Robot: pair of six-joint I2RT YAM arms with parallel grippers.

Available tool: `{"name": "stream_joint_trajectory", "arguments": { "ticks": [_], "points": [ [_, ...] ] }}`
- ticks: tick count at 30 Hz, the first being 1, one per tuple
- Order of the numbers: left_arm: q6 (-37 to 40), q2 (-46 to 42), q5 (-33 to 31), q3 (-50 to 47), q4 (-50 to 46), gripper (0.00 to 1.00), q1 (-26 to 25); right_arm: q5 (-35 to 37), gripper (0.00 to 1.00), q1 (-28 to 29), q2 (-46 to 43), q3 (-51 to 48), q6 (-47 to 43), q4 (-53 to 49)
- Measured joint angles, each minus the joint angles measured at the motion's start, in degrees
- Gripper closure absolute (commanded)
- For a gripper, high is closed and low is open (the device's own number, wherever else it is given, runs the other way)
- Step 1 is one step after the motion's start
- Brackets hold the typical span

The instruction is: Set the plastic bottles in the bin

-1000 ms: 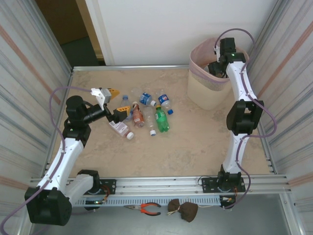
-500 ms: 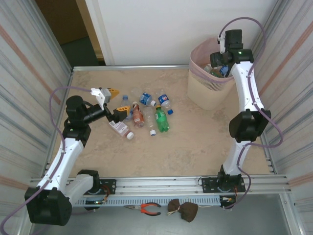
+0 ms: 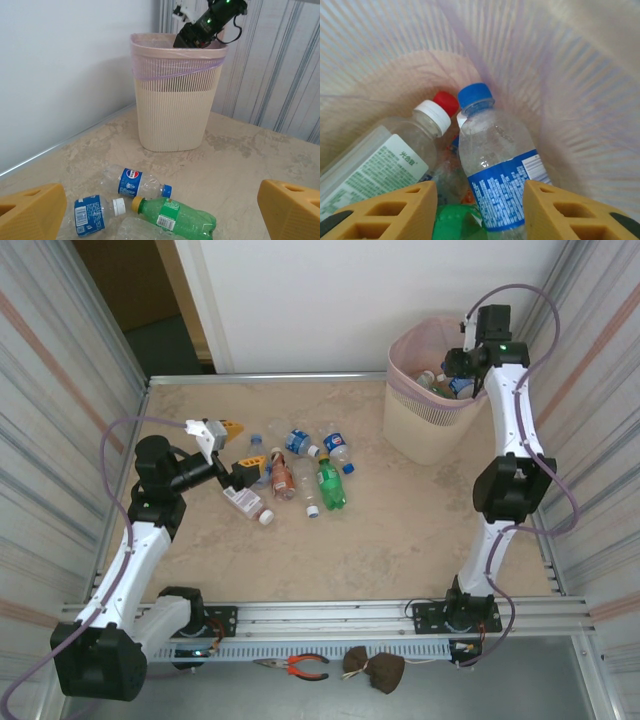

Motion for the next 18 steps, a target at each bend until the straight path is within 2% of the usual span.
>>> {"name": "stream_joint_trajectory", "arguments": {
  "ticks": [8, 14, 18],
  "points": [
    [0.0, 0.0, 0.0, 0.0, 0.0, 0.01, 0.0, -1.0, 0.62, -0.9, 4.6, -2.4, 1.2, 0.8],
    [0.0, 0.0, -0.2, 0.0, 0.0, 0.01, 0.0, -1.1, 0.62, -0.9, 4.5, -2.8, 1.3, 0.7],
    [0.0, 0.0, -0.2, 0.0, -0.2, 0.01, 0.0, -1.1, 0.57, -0.8, 3.8, -2.7, 1.8, -0.1]
  ]
}}
